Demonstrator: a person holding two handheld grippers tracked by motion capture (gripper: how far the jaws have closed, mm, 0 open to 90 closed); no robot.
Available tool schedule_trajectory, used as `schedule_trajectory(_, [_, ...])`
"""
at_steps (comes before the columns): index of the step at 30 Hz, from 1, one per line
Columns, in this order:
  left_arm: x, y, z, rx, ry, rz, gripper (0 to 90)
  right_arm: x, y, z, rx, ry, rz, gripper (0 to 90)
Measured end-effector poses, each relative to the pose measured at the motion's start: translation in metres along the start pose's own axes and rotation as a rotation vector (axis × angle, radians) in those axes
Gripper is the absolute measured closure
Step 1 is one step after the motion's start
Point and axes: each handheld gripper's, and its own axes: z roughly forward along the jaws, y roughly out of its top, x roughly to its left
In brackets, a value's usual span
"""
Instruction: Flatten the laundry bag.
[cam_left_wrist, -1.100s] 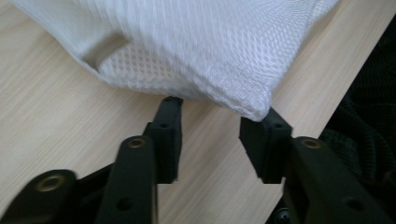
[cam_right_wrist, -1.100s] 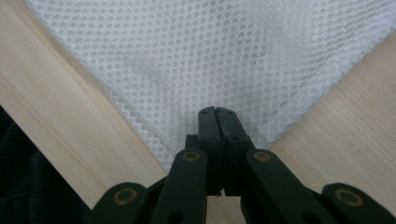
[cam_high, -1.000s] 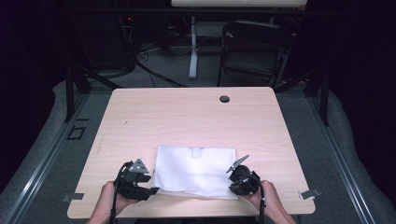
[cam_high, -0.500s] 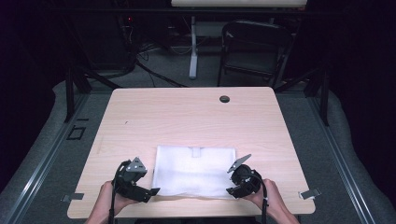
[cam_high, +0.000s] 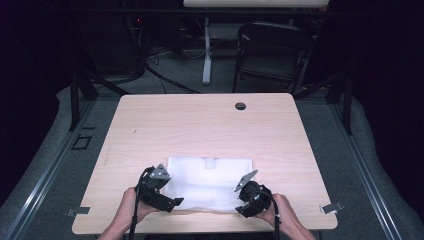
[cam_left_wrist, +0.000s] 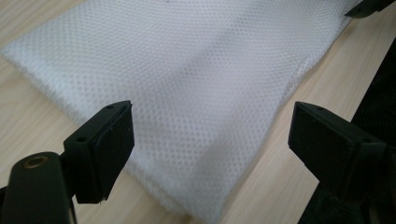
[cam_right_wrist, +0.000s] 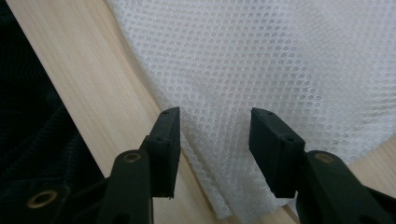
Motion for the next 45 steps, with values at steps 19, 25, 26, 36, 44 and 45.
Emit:
schedule_trajectory(19, [-0.015, 0.023, 0.04, 0.054, -0.055, 0.104, 14.8, 0.0, 0.005, -0.001, 0.012, -0.032, 0.005, 85.7])
schedule_trajectory(25, [-0.013, 0.021, 0.042, 0.059, -0.047, 0.082, 14.3, -0.003, 0.004, -0.003, 0.006, -0.017, 0.019, 84.3])
schedule_trajectory(26, [-0.014, 0.021, 0.041, 0.062, -0.045, 0.084, 14.3, -0.003, 0.004, -0.004, 0.009, -0.011, 0.019, 84.2])
schedule_trajectory(36, [-0.02, 0.022, 0.044, 0.065, -0.061, 0.112, 14.4, -0.009, 0.004, -0.01, -0.024, 0.002, 0.055, 86.3])
schedule_trajectory(44, [-0.03, 0.025, 0.045, 0.052, -0.075, 0.13, 14.3, -0.007, 0.005, -0.022, -0.104, -0.024, 0.077, 87.0])
schedule_trajectory(45, [-0.03, 0.026, 0.045, 0.056, -0.074, 0.139, 14.3, -0.008, 0.005, -0.022, -0.109, -0.022, 0.079, 87.0])
